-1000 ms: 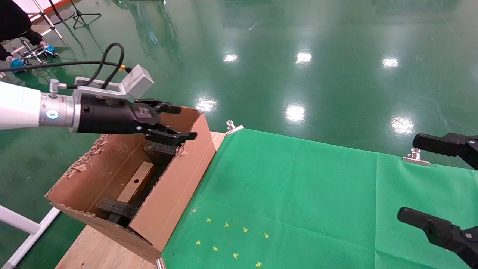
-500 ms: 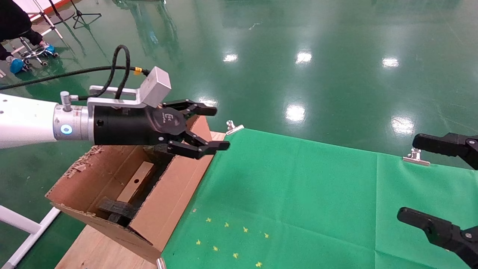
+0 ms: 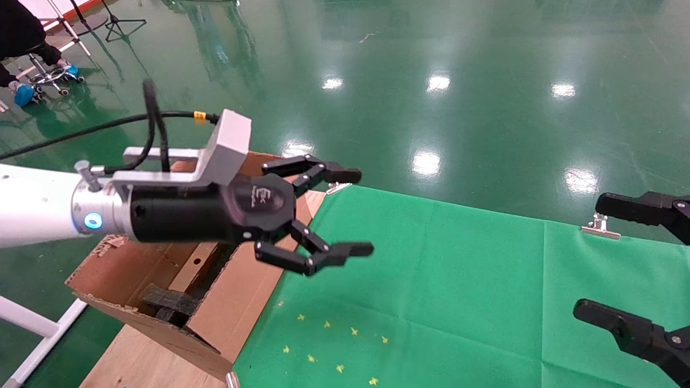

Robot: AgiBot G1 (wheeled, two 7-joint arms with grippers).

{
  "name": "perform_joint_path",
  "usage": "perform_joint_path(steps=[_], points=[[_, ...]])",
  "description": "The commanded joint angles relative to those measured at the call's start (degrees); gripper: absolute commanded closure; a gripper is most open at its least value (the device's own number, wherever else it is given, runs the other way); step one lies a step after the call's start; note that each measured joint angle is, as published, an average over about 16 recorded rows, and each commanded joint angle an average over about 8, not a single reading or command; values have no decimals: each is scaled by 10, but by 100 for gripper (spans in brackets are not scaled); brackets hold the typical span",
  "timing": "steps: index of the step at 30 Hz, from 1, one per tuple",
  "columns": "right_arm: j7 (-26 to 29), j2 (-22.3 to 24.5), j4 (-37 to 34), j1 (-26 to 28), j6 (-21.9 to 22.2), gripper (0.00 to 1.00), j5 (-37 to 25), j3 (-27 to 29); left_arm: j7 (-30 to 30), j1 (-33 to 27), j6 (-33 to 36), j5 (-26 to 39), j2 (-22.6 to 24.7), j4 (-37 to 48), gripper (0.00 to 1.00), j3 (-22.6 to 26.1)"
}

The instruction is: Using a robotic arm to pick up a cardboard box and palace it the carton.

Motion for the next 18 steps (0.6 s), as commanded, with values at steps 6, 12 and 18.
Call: perform_joint_path(steps=[6,12,18], points=[[0,0,0,0,0,0,0,0,10,56,9,-63,-1,-64,0,-33],[0,0,0,0,0,0,0,0,16,88,15,-99,-2,-101,0,-52],[0,0,0,0,0,0,0,0,16,95,16,-107,-2,-107,0,-56]])
